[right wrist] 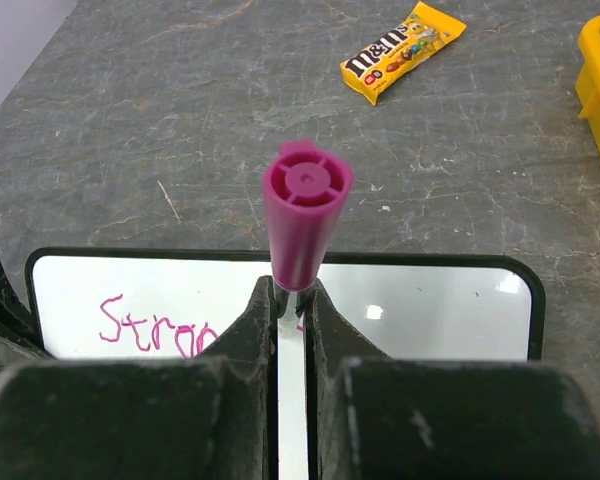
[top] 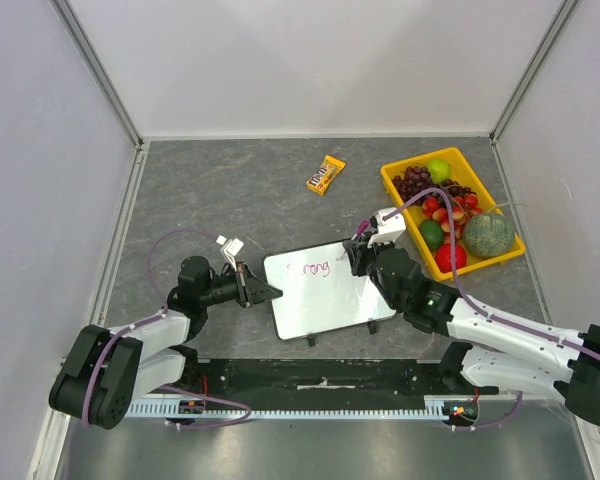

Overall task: Write a sentence on the whiteboard
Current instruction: Write on the whiteboard marker without the cap.

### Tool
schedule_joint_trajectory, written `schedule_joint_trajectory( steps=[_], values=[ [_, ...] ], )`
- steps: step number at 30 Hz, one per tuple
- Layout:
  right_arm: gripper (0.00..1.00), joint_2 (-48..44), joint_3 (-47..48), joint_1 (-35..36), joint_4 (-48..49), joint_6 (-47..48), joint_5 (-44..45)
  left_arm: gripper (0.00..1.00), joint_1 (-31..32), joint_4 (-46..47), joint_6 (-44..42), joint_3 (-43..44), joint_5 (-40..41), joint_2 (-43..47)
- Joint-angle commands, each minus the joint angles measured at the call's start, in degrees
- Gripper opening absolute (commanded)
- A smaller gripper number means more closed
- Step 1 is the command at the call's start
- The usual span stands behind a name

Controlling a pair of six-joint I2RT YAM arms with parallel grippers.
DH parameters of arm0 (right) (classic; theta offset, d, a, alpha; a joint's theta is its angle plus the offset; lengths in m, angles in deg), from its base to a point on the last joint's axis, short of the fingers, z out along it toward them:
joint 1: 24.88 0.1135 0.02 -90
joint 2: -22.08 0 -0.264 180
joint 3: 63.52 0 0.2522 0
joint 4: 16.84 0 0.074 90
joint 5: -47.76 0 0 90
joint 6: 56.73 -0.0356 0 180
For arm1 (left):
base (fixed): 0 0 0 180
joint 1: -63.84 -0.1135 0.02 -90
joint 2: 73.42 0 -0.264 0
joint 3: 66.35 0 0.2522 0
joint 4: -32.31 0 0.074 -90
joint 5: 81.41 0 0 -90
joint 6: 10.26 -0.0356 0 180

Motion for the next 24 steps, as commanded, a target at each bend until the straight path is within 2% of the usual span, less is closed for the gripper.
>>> schedule_joint_trajectory(
  steps=[1, 13, 24],
  values=[
    [0.0, -2.41, -1.78, -0.29, -1.17, -1.21, 1.12, 0.02, -0.21, -3.57, -2.53, -0.52, 3.29, -0.61],
    [0.0, -4.08, -2.75, -0.29, -2.67, -1.3, 0.34, 0.02, -0.21, -3.4, -2.53, -0.52, 3.47, -0.79],
    [0.0, -1.09, -1.61, -0.29, 1.11, -2.35, -2.12, 0.02, -0.29, -3.48, -2.53, -0.52, 3.47, -0.62]
  ],
)
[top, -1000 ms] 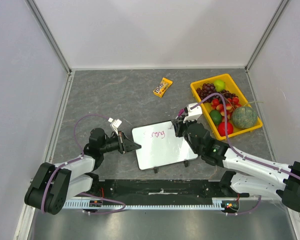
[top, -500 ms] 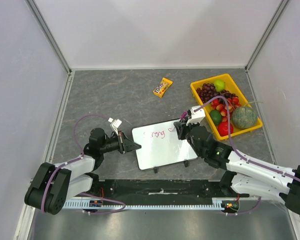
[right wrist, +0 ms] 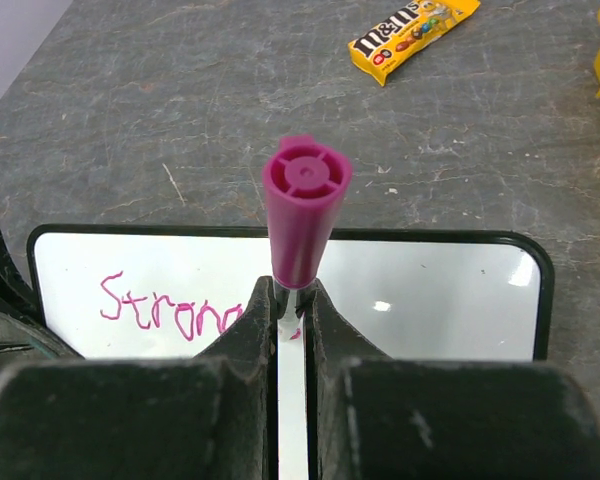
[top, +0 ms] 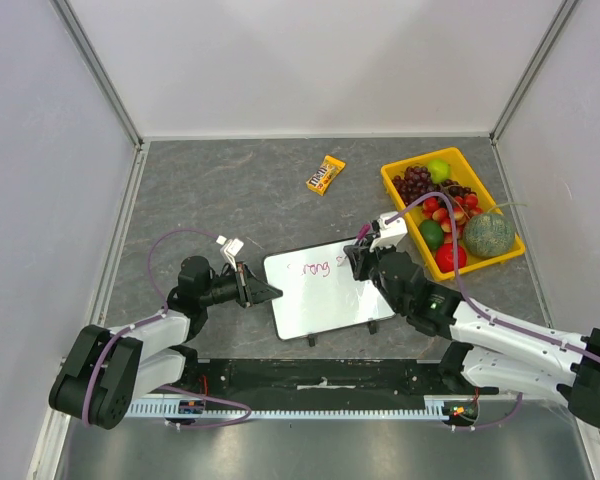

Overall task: Write a sentence on the whiteboard
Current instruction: Write on the whiteboard marker without the cap.

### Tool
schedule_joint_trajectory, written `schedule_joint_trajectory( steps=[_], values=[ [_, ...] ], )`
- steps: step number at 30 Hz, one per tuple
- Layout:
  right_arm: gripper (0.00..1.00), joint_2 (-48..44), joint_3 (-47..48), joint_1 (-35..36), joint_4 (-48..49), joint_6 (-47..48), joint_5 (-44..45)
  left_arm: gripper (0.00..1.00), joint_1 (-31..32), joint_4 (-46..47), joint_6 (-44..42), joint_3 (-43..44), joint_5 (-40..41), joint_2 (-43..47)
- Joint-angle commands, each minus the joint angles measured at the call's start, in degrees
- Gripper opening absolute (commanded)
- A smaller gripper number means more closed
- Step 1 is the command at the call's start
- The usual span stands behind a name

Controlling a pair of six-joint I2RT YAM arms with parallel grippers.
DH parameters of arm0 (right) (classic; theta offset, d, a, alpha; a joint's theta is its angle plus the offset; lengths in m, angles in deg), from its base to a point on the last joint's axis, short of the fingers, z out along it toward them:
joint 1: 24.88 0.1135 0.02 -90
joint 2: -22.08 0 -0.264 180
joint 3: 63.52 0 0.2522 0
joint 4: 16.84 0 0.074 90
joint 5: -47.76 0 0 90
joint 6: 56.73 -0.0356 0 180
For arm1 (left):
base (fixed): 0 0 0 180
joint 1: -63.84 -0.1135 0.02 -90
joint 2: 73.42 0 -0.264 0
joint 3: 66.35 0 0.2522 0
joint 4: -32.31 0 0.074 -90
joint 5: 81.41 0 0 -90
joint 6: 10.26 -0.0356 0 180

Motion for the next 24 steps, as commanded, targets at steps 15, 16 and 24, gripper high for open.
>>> schedule_joint_trajectory(
  steps=[15, 16, 24],
  values=[
    [0.0, -3.83, 3.12, -0.8, 0.54, 0.49, 2.7, 0.02, -0.12, -3.48, -2.53, -0.52, 3.47, -0.59],
    [0.0, -3.83, 3.3, -0.88, 0.1, 0.75, 3.05, 0.02, -0.21, -3.48, -2.53, -0.61, 3.47, -0.59],
    [0.0, -1.64, 3.21, -2.11, 0.09, 0.76, 3.4, 0.02, -0.21, -3.4, -2.53, -0.61, 3.47, -0.59]
  ],
)
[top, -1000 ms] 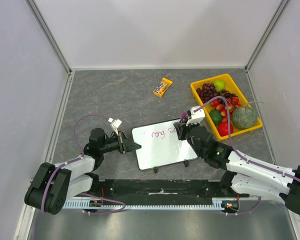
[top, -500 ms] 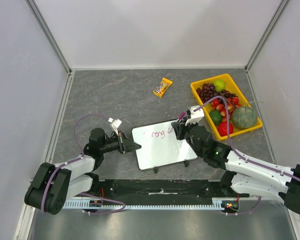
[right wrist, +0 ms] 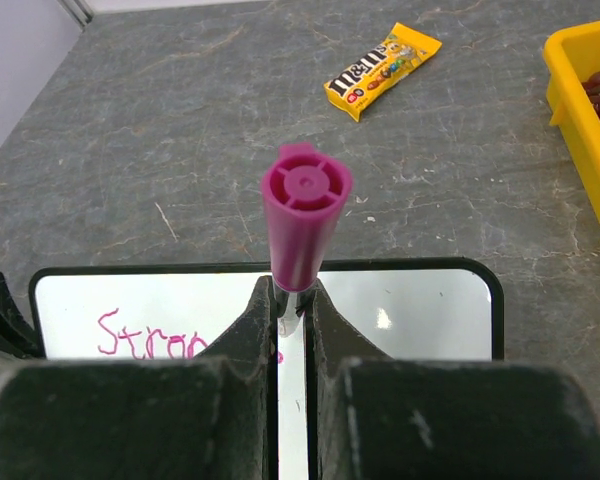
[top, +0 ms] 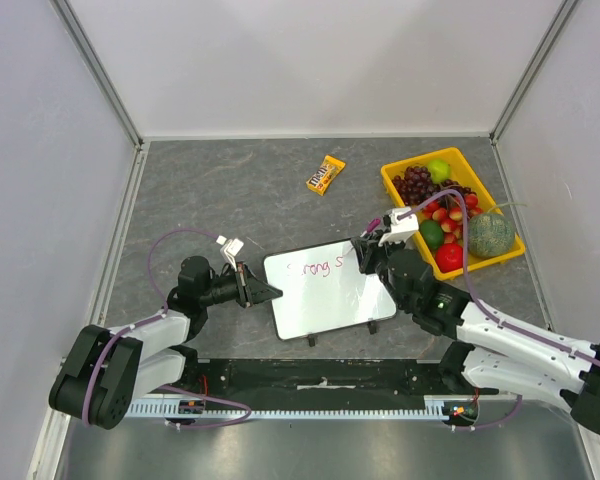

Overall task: Write a sentence on the whiteboard
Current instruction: Write on the whiteboard marker without the cap.

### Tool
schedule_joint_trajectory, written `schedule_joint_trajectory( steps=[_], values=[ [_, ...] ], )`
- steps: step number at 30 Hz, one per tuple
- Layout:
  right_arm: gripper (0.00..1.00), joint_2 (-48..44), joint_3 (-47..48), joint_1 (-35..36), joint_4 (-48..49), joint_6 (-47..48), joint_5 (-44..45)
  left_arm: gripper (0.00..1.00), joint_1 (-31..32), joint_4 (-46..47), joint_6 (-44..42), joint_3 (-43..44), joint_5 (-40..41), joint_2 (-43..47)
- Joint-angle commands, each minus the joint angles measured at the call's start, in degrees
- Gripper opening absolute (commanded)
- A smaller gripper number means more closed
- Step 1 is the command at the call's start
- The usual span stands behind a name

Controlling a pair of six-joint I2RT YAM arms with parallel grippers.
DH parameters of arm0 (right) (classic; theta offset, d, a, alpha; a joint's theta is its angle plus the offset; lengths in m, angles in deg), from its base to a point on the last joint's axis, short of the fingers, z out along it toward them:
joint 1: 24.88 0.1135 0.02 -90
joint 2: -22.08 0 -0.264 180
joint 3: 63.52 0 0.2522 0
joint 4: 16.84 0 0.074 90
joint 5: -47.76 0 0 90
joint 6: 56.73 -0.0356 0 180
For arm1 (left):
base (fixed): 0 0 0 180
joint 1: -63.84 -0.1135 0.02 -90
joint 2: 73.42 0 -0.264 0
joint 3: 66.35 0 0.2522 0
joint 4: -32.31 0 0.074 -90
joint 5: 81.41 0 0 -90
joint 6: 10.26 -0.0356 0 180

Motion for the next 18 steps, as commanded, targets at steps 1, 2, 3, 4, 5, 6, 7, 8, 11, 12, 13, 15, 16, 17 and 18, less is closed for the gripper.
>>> schedule_joint_trajectory(
  steps=[1, 2, 3, 4, 5, 6, 7, 8, 11, 12, 13, 15, 16, 17, 18],
  values=[
    [0.0, 1.6, 2.14, -0.85, 0.31, 0.32, 1.59, 0.02, -0.21, -3.5, -2.53, -0.61, 3.49, -0.51],
    [0.0, 1.95, 1.88, -1.02, 0.84, 0.23, 1.68, 0.02, -0.21, -3.51, -2.45, -0.61, 3.4, -0.51],
    [0.0, 2.22, 1.79, -1.2, 1.1, 0.14, 1.5, 0.02, -0.21, -3.51, -2.53, -0.61, 3.4, -0.51],
    [0.0, 2.48, 1.53, -1.37, 1.45, 0.06, 1.33, 0.02, -0.29, -3.51, -2.53, -0.61, 3.4, -0.51],
    [0.0, 2.75, 1.35, -1.46, 1.63, -0.03, 1.41, 0.02, -0.21, -3.51, -2.45, -0.61, 3.31, -0.42],
    [0.0, 2.92, 1.26, -1.64, 1.72, -0.12, 1.41, 0.02, -0.29, -3.42, -2.53, -0.61, 3.4, -0.33],
    [0.0, 3.1, 1.0, -1.73, 1.81, -0.29, 1.33, 0.02, -0.21, -3.5, -2.53, -0.61, 3.23, -0.33],
    [0.0, 3.01, 0.82, -1.81, 1.81, -0.21, 1.24, 0.02, -0.21, -3.42, -2.45, -0.61, 3.31, -0.33],
    [0.0, 2.4, -0.14, -1.82, 1.55, -0.73, 0.8, 0.02, -0.12, -3.42, -2.53, -0.7, 3.31, -0.24],
    [0.0, 2.14, -0.58, -1.82, 1.37, -0.74, 0.45, 0.02, -0.21, -3.42, -2.45, -0.7, 3.31, -0.24],
    [0.0, 1.78, -0.85, -1.9, 1.02, -0.82, 0.53, 0.02, -0.21, -3.5, -2.53, -0.7, 3.31, -0.24],
    [0.0, 1.43, -1.55, -1.9, 0.32, -1.44, 0.1, 0.02, -0.21, -3.51, -2.45, -0.7, 3.31, -0.24],
    [0.0, 1.34, -1.9, -1.82, 0.05, -1.61, -0.08, 0.02, -0.29, -3.51, -2.53, -0.7, 3.4, -0.24],
    [0.0, 1.17, -2.42, -1.82, -0.21, -1.88, -0.08, 0.02, -0.29, -3.51, -2.53, -0.61, 3.4, -0.24],
    [0.0, 0.9, -2.86, -1.82, -0.39, -2.14, -0.26, 0.02, -0.21, -3.51, -2.53, -0.61, 3.4, -0.33]
  ],
)
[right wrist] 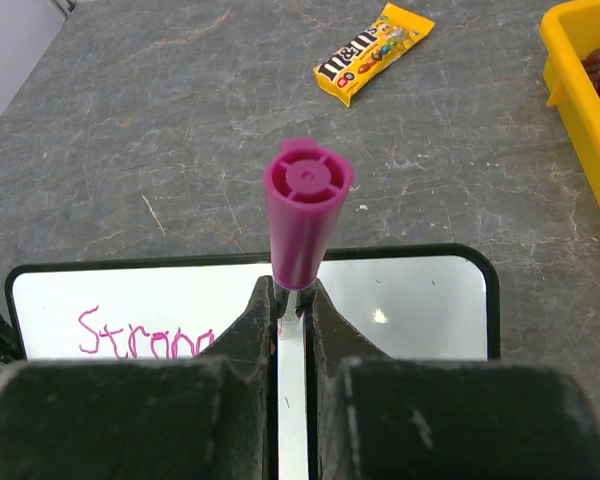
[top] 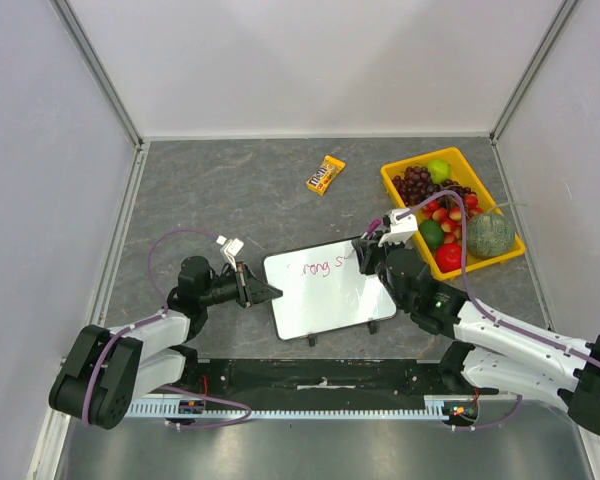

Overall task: Write a sentence on the whiteboard
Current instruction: Write on the whiteboard marker without the cap.

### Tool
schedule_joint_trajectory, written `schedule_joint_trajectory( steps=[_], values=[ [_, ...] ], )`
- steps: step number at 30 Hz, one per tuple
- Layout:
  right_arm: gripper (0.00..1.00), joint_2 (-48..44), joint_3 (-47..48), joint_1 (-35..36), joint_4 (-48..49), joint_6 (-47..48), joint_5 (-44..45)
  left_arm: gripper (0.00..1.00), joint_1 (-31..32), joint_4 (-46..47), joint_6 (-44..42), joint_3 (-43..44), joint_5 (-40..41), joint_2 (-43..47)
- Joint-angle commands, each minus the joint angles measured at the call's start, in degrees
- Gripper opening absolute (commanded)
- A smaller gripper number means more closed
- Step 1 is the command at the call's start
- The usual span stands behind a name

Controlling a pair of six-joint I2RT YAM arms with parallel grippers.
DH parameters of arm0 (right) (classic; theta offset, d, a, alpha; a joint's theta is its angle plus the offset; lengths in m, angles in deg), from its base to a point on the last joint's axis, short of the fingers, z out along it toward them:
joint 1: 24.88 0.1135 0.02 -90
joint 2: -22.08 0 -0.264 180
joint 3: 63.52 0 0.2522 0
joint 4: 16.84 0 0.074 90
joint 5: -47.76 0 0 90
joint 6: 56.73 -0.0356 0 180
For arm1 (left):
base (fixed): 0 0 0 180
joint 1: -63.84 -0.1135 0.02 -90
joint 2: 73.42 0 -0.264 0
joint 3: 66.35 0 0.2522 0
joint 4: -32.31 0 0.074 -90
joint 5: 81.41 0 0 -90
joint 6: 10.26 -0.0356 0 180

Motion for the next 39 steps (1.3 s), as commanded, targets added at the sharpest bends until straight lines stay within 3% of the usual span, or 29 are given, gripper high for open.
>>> schedule_joint_trajectory(
  steps=[1, 19, 29, 39],
  values=[
    [0.0, -1.09, -2.43, -0.31, -1.04, -1.35, 0.01, 0.02, -0.21, -3.42, -2.53, -0.61, 3.29, -0.44],
    [0.0, -5.13, -7.79, -0.31, -3.33, -3.55, -4.65, 0.02, -0.21, -3.42, -2.45, -0.61, 3.47, -0.53],
    [0.0, -7.5, -1.21, -0.31, -3.24, -1.36, -5.97, 0.02, -0.29, -3.42, -2.53, -0.61, 3.47, -0.53],
    [0.0, -2.15, 3.01, -0.57, -1.66, 1.98, -1.49, 0.02, -0.21, -3.42, -2.53, -0.61, 3.38, -0.44]
  ],
)
